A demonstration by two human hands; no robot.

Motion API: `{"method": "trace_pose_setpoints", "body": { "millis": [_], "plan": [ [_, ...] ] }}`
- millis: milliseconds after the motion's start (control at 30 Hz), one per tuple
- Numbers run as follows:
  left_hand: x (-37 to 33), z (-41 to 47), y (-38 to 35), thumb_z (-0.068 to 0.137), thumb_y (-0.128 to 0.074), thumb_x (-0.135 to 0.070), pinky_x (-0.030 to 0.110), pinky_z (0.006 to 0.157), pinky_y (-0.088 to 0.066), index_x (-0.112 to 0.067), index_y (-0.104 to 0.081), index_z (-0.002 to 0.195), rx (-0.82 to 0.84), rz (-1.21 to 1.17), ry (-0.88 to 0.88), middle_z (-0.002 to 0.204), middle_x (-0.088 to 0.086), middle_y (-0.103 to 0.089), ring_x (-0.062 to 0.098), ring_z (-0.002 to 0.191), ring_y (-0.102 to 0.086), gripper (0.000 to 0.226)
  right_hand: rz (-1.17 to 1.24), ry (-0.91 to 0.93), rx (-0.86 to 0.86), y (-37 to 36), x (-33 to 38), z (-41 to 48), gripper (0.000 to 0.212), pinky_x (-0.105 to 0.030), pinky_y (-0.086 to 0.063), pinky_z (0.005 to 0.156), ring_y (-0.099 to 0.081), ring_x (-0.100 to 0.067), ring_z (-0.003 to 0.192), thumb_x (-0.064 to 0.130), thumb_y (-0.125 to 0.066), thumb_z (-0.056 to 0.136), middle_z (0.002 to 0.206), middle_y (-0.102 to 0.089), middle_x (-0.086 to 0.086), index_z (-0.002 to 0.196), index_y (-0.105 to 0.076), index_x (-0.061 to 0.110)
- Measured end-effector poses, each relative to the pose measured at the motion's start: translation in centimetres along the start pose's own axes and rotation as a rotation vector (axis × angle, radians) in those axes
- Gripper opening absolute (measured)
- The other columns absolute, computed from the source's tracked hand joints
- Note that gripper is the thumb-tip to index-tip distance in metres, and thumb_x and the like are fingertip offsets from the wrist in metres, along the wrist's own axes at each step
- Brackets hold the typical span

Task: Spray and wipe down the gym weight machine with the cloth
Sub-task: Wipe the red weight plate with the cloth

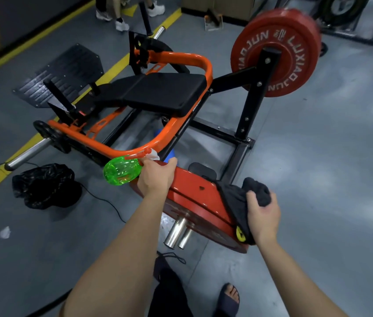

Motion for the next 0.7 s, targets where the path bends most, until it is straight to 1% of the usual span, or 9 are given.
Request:
{"method": "trace_pose_setpoints", "body": {
  "millis": [67,167,267,333,400,433,533,633,700],
  "plan": [
    [0.4,0.9,0.0,0.082,-0.068,-0.055,0.043,0.094,-0.05,-0.006,-0.046,0.128,0.022,-0.033,0.011,0.118,0.013,-0.067,0.036,0.111,-0.064,0.07,-0.085,0.025,0.017,-0.7,0.9,-0.3,0.015,-0.035,-0.046,0.076,-0.064,-0.025,0.089,0.035,-0.068,0.089,0.088,-0.065,0.007,0.088,-0.055,0.028],
    [1.1,2.7,-0.2,0.079,-0.069,-0.051,0.04,0.093,-0.05,-0.007,-0.047,0.123,0.054,-0.104,0.023,0.114,0.01,-0.068,0.034,0.109,-0.064,0.066,-0.291,0.1,-0.036,-1.9,3.1,-1.1,0.027,-0.035,-0.042,0.073,-0.057,-0.026,0.086,0.046,-0.066,0.086,0.092,-0.06,0.002,0.094,-0.053,0.024],
    [1.4,4.5,-0.2,0.079,-0.065,-0.05,0.035,0.083,-0.046,-0.007,-0.063,0.11,0.054,-0.124,-0.016,0.102,0.008,-0.065,0.034,0.103,-0.064,0.053,-0.357,0.185,-0.102,-3.1,5.6,-2.2,0.033,-0.037,-0.041,0.076,-0.054,-0.027,0.091,0.048,-0.064,0.083,0.096,-0.055,0.001,0.097,-0.052,0.021],
    [1.6,5.1,0.8,0.084,-0.061,-0.046,0.038,0.081,-0.049,-0.007,-0.073,0.098,-0.028,-0.125,-0.057,0.096,0.015,-0.069,0.038,0.097,-0.065,0.044,-0.427,0.254,-0.111,-4.4,7.4,-2.5,0.038,-0.037,-0.039,0.075,-0.054,-0.029,0.094,0.051,-0.062,0.081,0.097,-0.055,-0.001,0.099,-0.053,0.018],
    [1.4,4.7,2.1,0.094,-0.059,-0.042,0.041,0.083,-0.05,-0.002,-0.075,0.103,-0.115,-0.125,-0.092,0.1,0.023,-0.07,0.041,0.097,-0.065,0.044,-0.519,0.322,-0.102,-6.0,9.1,-2.5,0.045,-0.038,-0.041,0.075,-0.054,-0.03,0.097,0.054,-0.059,0.08,0.1,-0.056,-0.003,0.102,-0.055,0.016],
    [1.1,4.3,2.5,0.096,-0.057,-0.043,0.041,0.085,-0.049,-0.002,-0.075,0.108,-0.12,-0.116,-0.127,0.103,0.023,-0.069,0.04,0.1,-0.064,0.046,-0.558,0.357,-0.096,-6.8,9.9,-2.5,0.048,-0.039,-0.043,0.076,-0.055,-0.03,0.097,0.057,-0.057,0.08,0.1,-0.056,-0.004,0.103,-0.056,0.015],
    [0.4,3.0,3.0,0.099,-0.055,-0.04,0.037,0.094,-0.046,-0.007,-0.073,0.12,-0.044,-0.123,-0.18,0.115,0.021,-0.064,0.036,0.109,-0.059,0.043,-0.636,0.476,-0.095,-9.3,12.4,-3.2,0.058,-0.043,-0.05,0.077,-0.058,-0.033,0.096,0.063,-0.048,0.077,0.1,-0.059,-0.007,0.103,-0.059,0.013],
    [0.6,2.3,4.4,0.096,-0.052,-0.036,0.036,0.081,-0.047,-0.004,-0.072,0.108,-0.028,-0.182,-0.158,0.102,0.021,-0.066,0.036,0.098,-0.062,0.039,-0.703,0.602,-0.038,-12.6,14.6,-4.1,0.058,-0.044,-0.049,0.077,-0.06,-0.033,0.097,0.063,-0.056,0.078,0.1,-0.062,-0.008,0.105,-0.062,0.013],
    [0.8,1.5,4.9,0.096,-0.051,-0.033,0.033,0.071,-0.04,-0.001,-0.068,0.097,-0.027,-0.182,-0.115,0.091,0.019,-0.065,0.037,0.09,-0.062,0.036,-0.723,0.653,-0.003,-14.0,15.6,-4.5,0.056,-0.043,-0.05,0.077,-0.062,-0.032,0.098,0.061,-0.065,0.076,0.099,-0.063,-0.007,0.106,-0.064,0.013]
  ]
}}
Point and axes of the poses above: each hand's wrist, its own z-axis towards the middle knuckle, its own y-axis out of the back of the hand, x = y × z, the point moved 10 cm from there along z, towards the middle knuckle
